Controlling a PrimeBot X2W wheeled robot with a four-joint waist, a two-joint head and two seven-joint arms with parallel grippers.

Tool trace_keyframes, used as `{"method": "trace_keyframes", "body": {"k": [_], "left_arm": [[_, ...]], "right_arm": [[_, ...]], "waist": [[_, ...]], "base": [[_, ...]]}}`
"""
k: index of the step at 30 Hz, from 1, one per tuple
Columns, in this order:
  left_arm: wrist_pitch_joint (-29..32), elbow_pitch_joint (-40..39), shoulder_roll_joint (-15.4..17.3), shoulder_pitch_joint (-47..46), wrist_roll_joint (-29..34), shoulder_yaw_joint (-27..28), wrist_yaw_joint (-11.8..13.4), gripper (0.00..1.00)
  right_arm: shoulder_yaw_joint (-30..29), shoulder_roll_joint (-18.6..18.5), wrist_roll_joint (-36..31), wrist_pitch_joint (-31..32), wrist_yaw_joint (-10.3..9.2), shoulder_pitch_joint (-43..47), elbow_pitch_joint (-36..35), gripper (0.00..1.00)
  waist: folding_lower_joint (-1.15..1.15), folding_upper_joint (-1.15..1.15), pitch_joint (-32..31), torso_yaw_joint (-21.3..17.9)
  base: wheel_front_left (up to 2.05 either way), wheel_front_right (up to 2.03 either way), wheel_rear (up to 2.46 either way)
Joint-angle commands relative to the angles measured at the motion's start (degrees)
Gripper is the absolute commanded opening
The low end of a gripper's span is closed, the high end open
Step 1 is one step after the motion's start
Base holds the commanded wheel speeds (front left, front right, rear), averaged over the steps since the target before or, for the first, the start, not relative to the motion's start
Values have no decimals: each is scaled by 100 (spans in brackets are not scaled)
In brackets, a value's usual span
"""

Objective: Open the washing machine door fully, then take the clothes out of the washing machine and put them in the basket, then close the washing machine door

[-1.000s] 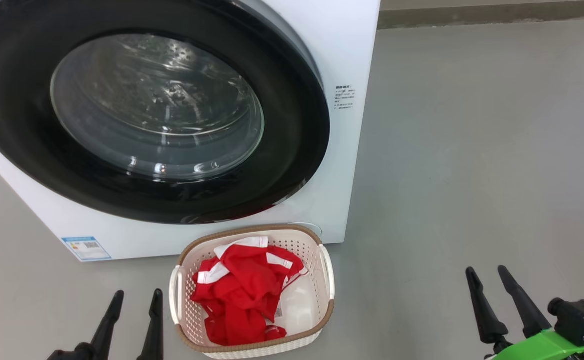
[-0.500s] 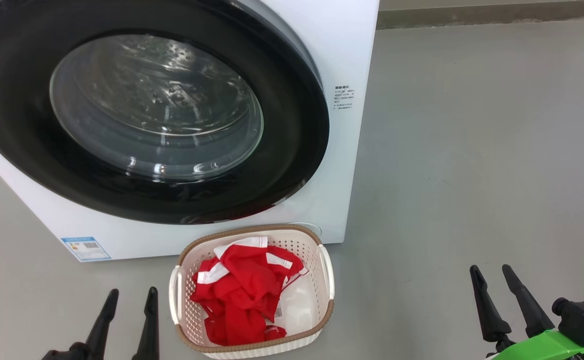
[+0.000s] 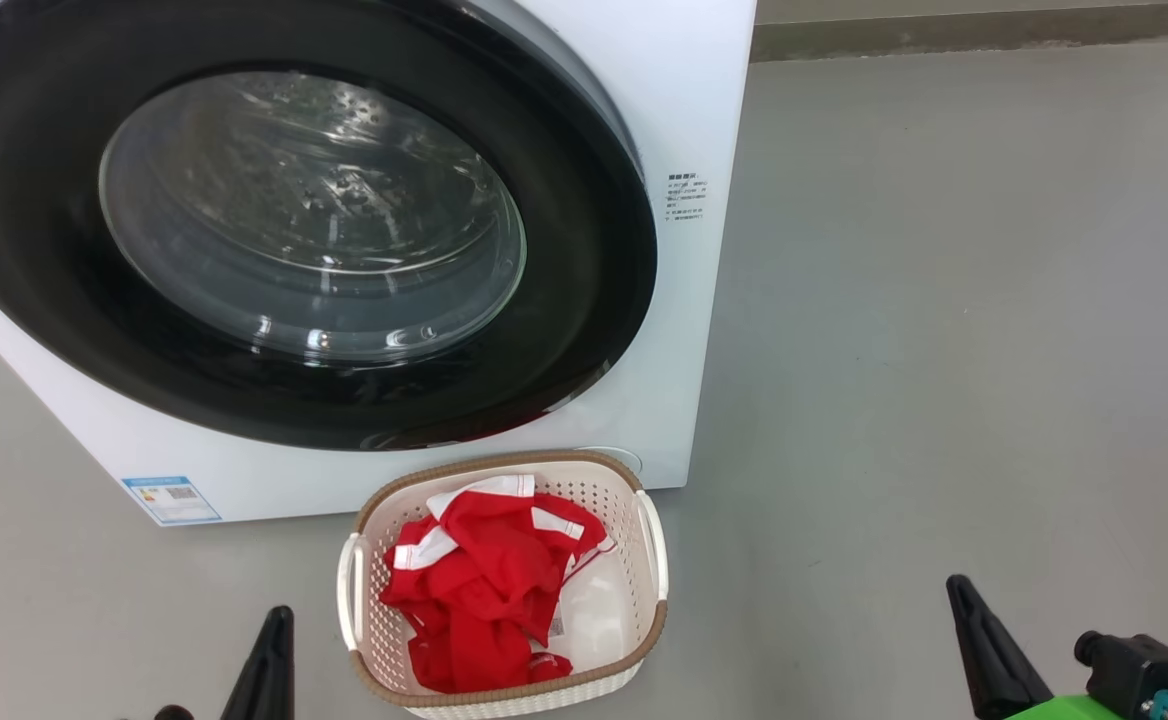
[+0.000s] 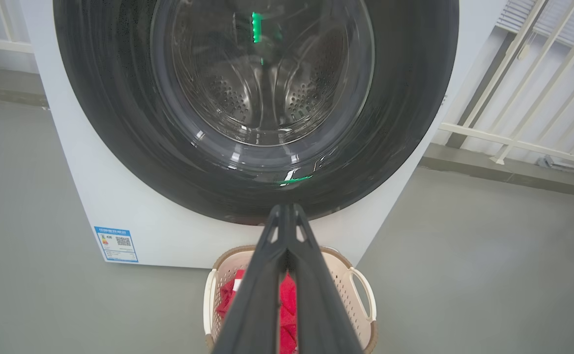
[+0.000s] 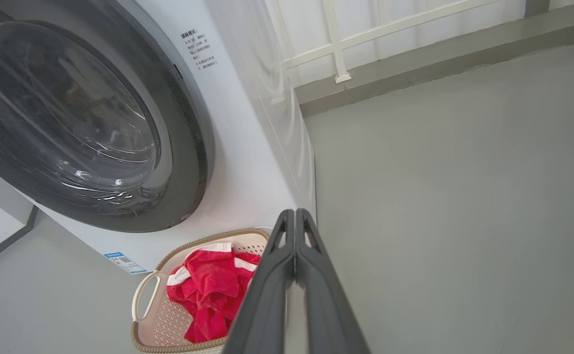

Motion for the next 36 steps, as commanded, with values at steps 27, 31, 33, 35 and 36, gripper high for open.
{"method": "trace_keyframes", "body": {"k": [27, 31, 33, 35, 36], "left_arm": [[417, 84, 30, -209, -1594, 77, -9, 0], [465, 90, 33, -233, -1773, 87, -10, 0], [497, 94, 35, -249, -1893, 93, -10, 0], [529, 99, 37, -265, -2013, 100, -11, 0], [545, 101, 38, -273, -2072, 104, -11, 0]], "right_arm": [[-187, 70, 1297, 440, -1, -208, -92, 0], [-209, 77, 1444, 490, -2, -232, -106, 0], [-224, 81, 1542, 524, -2, -247, -115, 0], [-238, 86, 1640, 557, -2, -263, -124, 0], [-246, 88, 1688, 574, -2, -271, -128, 0]], "waist": [[0, 0, -30, -59], [0, 0, -33, -66], [0, 0, -35, -71], [0, 0, -37, -75], [0, 0, -39, -77]], "base": [[0, 0, 0], [0, 0, 0], [0, 0, 0], [0, 0, 0], [0, 0, 0]]}}
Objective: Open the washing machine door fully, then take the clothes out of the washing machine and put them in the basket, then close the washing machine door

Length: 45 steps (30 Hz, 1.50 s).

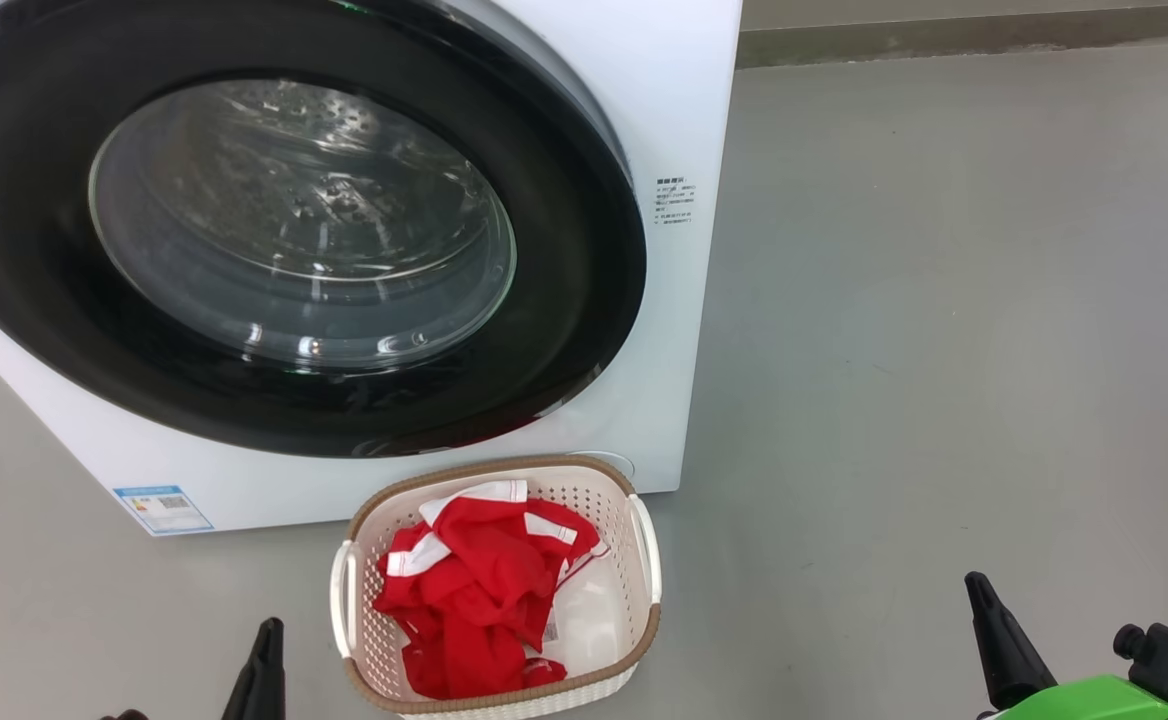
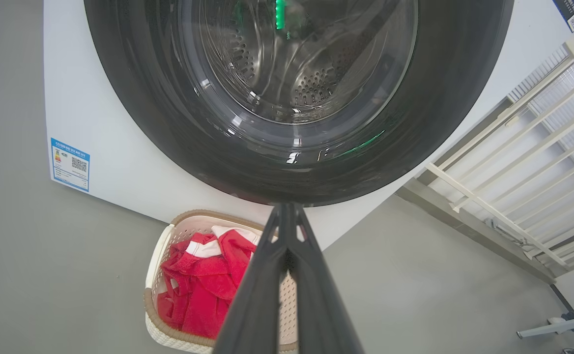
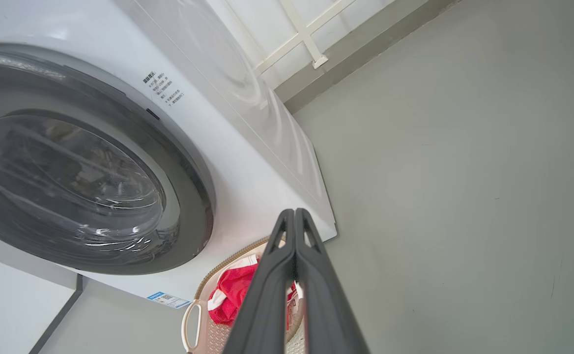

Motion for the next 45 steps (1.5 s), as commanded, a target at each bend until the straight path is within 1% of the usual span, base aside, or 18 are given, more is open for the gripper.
{"method": "trace_keyframes", "body": {"k": [1, 32, 45], "left_arm": [[24, -114, 54, -246, -127, 92, -12, 0], [547, -47, 76, -501, -2033, 211, -22, 0], [745, -22, 82, -597, -2744, 259, -26, 0]], "right_arm": [[-33, -32, 139, 19, -2, -241, -168, 0], [-272, 45, 1700, 559, -3, -494, -313, 0], [-362, 74, 2283, 762, -4, -588, -367, 0]], "waist": [[-1, 0, -1, -2], [-1, 0, -37, -74], [-1, 0, -50, -101]], "base": [[0, 0, 0], [0, 0, 0], [0, 0, 0]]}}
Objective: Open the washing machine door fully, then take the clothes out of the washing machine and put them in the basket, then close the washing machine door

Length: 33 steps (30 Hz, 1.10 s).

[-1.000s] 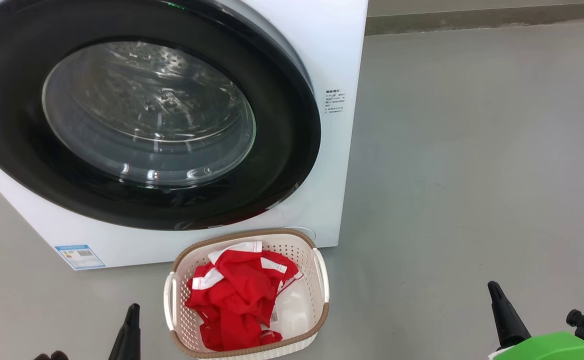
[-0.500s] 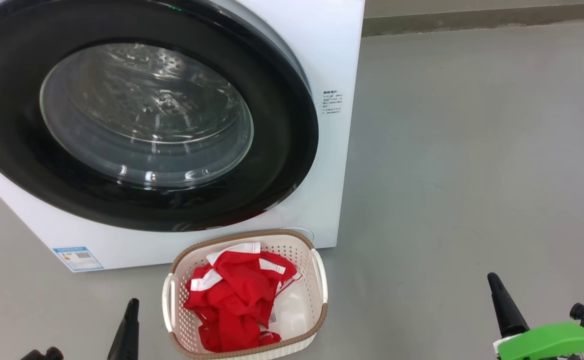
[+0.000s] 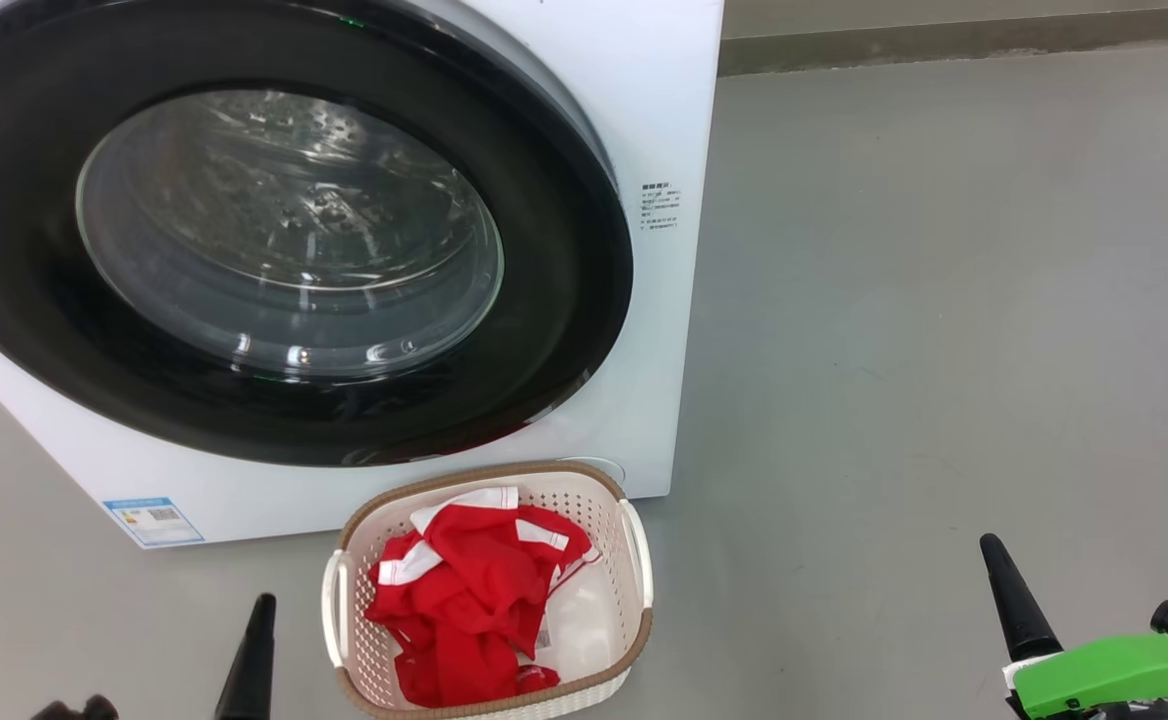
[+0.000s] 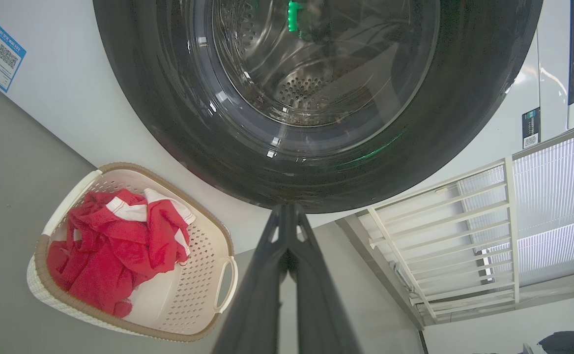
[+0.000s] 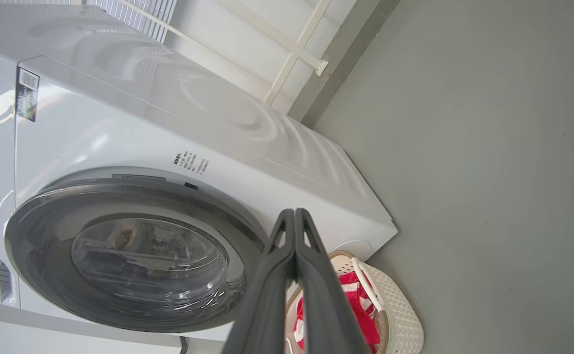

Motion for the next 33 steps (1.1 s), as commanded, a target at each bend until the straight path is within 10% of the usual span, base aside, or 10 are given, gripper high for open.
{"method": "trace_keyframes", "body": {"k": [1, 33], "left_arm": [[44, -106, 66, -316, -166, 160, -26, 0], [577, -39, 80, -572, -2061, 291, -37, 0]], "right_arm": [[10, -56, 166, 37, -3, -331, -179, 0], [-232, 23, 1723, 580, -5, -584, -324, 0]], "waist": [[-1, 0, -2, -3], [-1, 0, -37, -75]], "base": [[0, 0, 0], [0, 0, 0]]}}
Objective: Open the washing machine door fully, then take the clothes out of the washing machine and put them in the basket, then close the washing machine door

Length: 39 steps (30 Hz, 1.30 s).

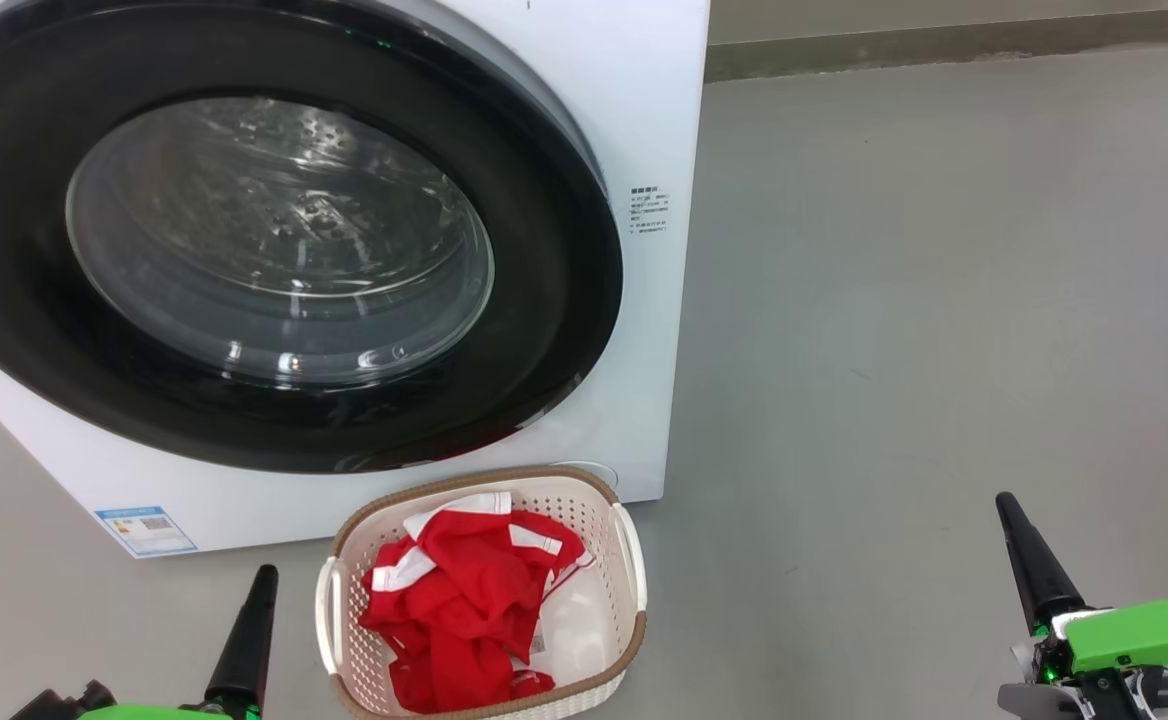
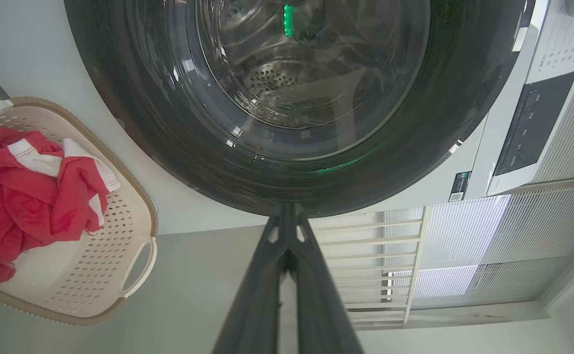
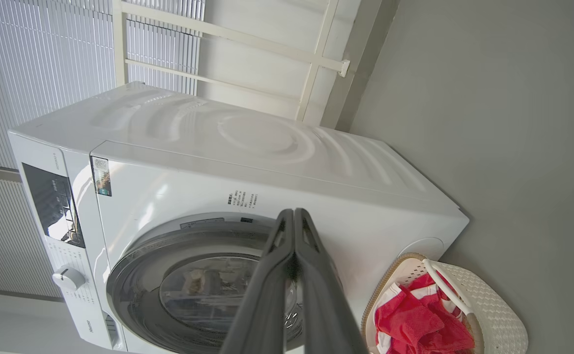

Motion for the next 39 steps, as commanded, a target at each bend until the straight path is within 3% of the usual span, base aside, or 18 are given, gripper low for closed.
{"method": "trace_keyframes", "body": {"k": [1, 14, 39], "left_arm": [[63, -120, 79, -260, -172, 203, -36, 0], [257, -96, 84, -353, -858, 252, -40, 0], [265, -96, 77, -354, -850, 262, -40, 0]], "right_arm": [[88, -24, 158, 63, -4, -328, -197, 0], [0, 5, 723, 260, -4, -419, -250, 0], [-4, 7, 720, 263, -4, -420, -250, 0]], "waist": [[0, 0, -2, -4], [0, 0, -15, -30], [0, 0, -15, -30]], "base": [[0, 0, 0], [0, 0, 0], [0, 0, 0]]}}
